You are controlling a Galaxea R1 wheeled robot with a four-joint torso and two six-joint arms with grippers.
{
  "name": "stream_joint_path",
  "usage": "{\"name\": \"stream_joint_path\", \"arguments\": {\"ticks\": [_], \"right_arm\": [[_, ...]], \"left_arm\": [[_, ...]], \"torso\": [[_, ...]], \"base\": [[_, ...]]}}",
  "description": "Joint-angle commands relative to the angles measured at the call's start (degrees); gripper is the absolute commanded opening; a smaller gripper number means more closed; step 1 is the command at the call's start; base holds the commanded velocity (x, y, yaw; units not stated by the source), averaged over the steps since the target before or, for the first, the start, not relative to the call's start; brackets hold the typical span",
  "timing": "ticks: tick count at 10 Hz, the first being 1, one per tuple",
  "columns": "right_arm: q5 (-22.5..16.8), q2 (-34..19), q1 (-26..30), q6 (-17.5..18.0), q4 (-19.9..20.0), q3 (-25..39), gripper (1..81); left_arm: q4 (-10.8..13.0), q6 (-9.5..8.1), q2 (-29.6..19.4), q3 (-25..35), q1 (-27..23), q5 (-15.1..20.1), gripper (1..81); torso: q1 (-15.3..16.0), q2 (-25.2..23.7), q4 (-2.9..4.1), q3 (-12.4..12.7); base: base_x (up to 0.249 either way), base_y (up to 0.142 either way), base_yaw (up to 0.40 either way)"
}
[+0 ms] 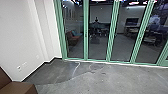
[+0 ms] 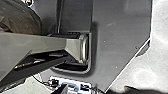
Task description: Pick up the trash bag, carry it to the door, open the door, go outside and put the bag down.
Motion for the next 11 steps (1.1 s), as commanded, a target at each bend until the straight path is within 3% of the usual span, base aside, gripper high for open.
{"name": "stream_joint_path", "arguments": {"ticks": [1,11], "right_arm": [[-3.6,0.4,2.4,-0.1,-0.5,0.2,81.1],[-3.6,0.4,2.3,-0.1,-0.8,0.2,81.1]], "left_arm": [[0.0,0.63,-0.1,0.1,-3.0,4.7,1.0],[0.0,0.63,-0.4,0.1,-3.0,4.7,1.0]], "torso": [[0.0,0.0,0.0,0.0],[0.0,0.0,0.0,0.0]], "base": [[0.0,0.0,-0.344],[0.0,0.0,-0.35]]}}
